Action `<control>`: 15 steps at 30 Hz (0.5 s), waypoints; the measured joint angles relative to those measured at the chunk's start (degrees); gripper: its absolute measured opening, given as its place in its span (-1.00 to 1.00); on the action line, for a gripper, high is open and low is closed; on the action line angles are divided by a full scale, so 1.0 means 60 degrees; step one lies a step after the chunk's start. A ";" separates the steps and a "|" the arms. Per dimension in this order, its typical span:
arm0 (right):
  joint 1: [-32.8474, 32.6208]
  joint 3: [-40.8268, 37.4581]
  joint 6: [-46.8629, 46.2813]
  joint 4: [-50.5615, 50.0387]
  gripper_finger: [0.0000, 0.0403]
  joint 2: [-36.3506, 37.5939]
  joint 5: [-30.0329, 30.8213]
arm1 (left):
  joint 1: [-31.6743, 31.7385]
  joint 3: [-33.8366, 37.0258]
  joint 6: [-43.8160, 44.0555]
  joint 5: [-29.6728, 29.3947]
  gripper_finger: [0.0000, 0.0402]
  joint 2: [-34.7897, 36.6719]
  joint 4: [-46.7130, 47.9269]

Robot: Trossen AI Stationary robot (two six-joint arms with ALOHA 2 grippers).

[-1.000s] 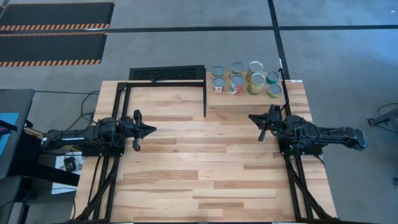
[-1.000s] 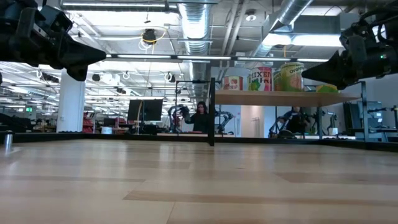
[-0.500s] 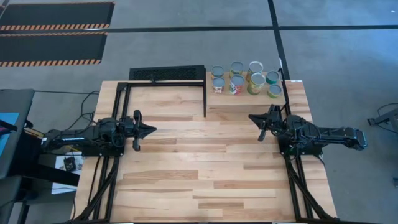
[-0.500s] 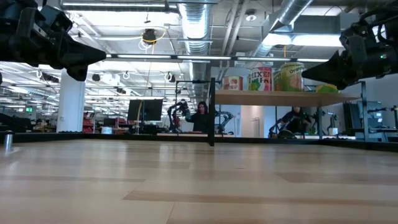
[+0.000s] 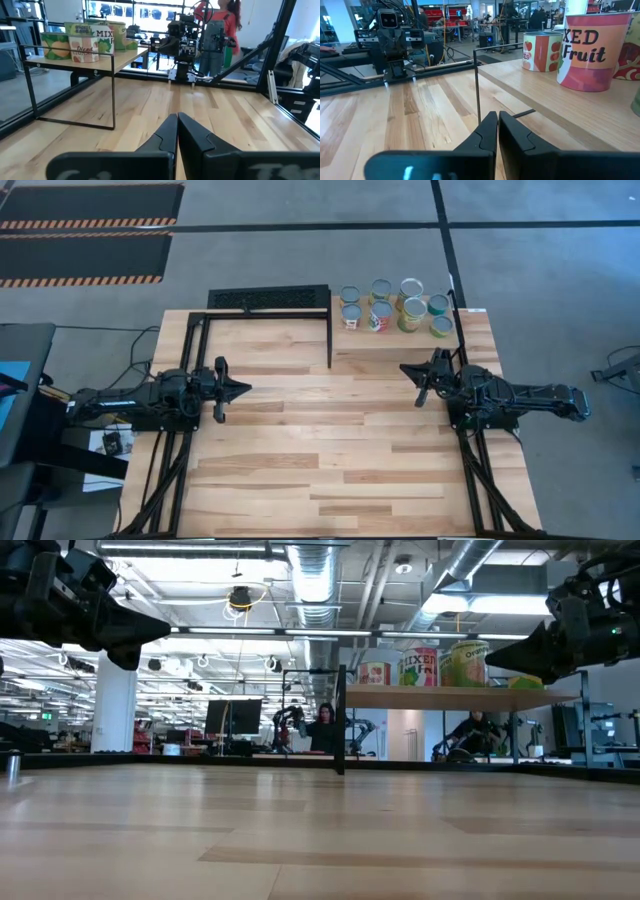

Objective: Pick and place cans onto a shelf
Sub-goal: Return to Home Position

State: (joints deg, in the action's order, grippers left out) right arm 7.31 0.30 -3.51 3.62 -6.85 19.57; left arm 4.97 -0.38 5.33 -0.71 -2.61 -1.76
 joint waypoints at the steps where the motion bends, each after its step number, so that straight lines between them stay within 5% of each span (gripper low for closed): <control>1: 0.0000 0.0000 0.0000 0.0000 -0.80 0.0000 -0.0001 | 0.0000 0.0000 0.0021 -0.0003 -0.99 0.0000 0.0000; 15: 0.0000 0.0000 0.0000 0.0000 -0.80 0.0000 -0.0004 | 0.0000 0.0000 0.0021 -0.0003 -0.99 0.0000 0.0000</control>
State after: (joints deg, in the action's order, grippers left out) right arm 7.31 0.30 -3.51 3.62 -6.85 19.55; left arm 4.97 -0.38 5.45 -0.73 -2.61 -1.76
